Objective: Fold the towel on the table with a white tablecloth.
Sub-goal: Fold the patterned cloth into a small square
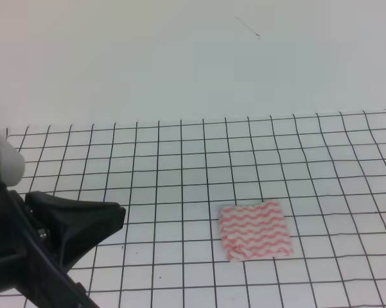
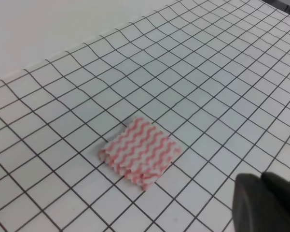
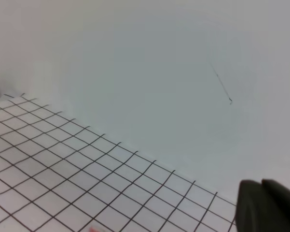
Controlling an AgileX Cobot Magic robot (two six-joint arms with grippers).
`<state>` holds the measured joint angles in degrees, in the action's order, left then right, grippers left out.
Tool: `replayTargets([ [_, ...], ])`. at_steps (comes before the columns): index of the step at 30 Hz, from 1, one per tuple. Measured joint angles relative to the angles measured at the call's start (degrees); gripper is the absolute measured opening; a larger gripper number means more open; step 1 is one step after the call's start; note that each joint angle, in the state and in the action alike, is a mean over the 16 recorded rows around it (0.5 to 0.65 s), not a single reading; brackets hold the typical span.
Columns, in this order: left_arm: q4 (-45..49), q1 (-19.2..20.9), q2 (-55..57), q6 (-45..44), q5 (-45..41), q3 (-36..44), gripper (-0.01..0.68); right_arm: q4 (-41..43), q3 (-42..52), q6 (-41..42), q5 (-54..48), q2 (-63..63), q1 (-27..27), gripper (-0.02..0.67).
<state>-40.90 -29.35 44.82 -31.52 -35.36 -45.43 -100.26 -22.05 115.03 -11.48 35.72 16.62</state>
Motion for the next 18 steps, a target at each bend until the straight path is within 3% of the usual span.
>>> replayTargets([
  [9,2.71,0.00,-1.08,-0.29,1.31,0.00,0.000,0.00,0.00,-0.02,0.00,0.00,0.00,0.003],
  [18,13.10,0.87,-7.11,3.45,6.43,1.11,0.000,0.00,0.00,-0.08,0.06,0.00,0.00,0.001],
])
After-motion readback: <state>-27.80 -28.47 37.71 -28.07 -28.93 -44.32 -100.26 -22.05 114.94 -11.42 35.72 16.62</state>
